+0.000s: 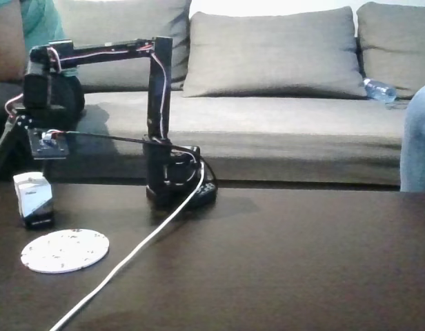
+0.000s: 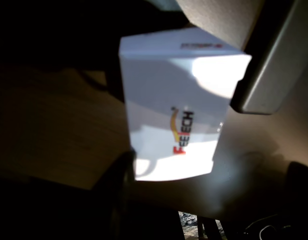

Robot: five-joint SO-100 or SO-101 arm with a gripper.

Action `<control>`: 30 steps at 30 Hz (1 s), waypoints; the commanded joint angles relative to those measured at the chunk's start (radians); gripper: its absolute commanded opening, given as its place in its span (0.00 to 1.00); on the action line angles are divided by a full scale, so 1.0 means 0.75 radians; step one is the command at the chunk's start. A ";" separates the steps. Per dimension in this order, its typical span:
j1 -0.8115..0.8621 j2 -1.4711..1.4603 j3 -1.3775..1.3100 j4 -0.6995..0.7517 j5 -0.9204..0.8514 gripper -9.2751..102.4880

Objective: Grasp a servo box and put it on the zirlivani.

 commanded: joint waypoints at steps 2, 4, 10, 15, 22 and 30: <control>-0.006 -0.033 0.010 -0.008 0.002 0.41; -0.002 -0.029 0.018 -0.004 0.002 0.41; 0.004 -0.018 -0.002 0.151 -0.027 0.41; -0.004 0.098 0.014 0.180 -0.035 0.41; -0.008 0.131 0.074 0.160 -0.033 0.41; -0.016 0.133 0.092 0.160 -0.033 0.41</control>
